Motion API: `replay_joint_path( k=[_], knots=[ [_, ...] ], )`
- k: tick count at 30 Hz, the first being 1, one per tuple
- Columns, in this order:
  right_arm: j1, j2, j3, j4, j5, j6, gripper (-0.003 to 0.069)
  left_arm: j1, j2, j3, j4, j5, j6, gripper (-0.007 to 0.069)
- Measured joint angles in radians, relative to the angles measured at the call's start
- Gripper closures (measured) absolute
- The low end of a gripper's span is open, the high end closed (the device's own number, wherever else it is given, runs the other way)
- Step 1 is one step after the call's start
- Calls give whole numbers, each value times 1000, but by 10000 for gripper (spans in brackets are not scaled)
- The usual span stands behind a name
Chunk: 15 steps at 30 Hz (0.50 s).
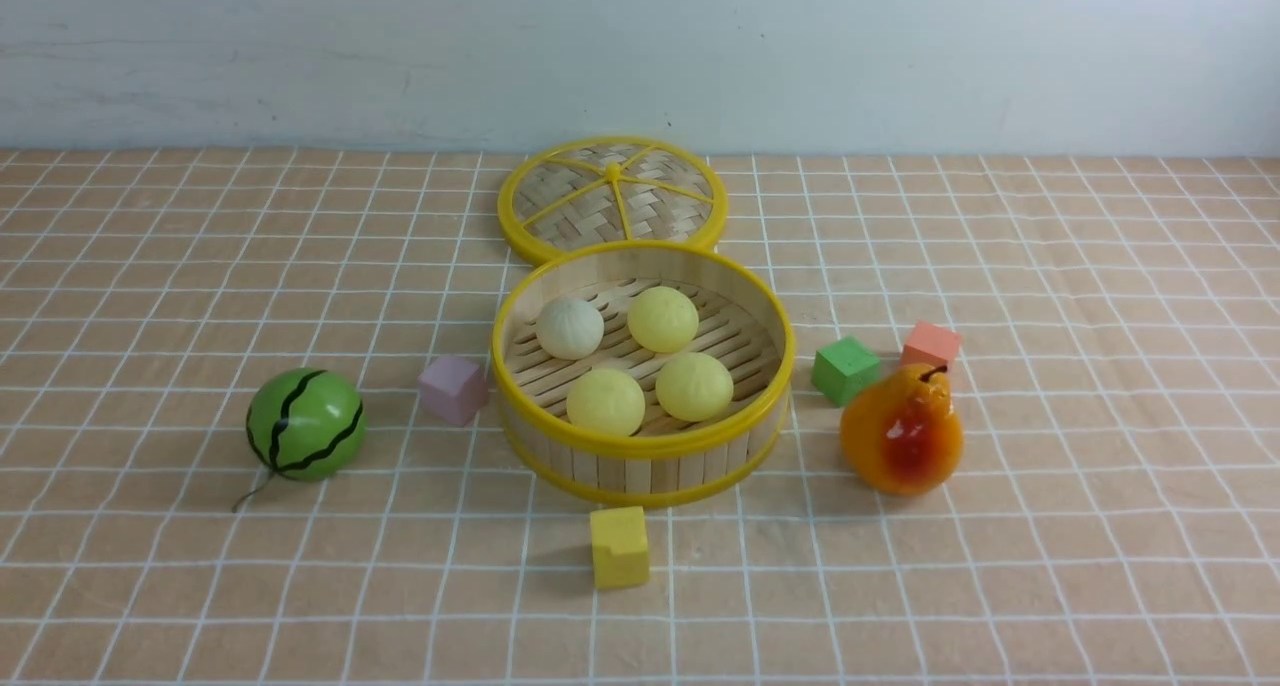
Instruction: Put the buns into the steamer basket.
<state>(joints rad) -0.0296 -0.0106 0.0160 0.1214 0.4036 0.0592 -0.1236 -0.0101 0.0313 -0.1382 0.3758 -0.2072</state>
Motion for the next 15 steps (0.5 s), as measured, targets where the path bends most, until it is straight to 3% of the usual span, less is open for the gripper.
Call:
replay_joint_path(
  k=[15],
  knots=[
    [0,0,0,0,0,0,563,0,0,0,0,0,0,638]
  ],
)
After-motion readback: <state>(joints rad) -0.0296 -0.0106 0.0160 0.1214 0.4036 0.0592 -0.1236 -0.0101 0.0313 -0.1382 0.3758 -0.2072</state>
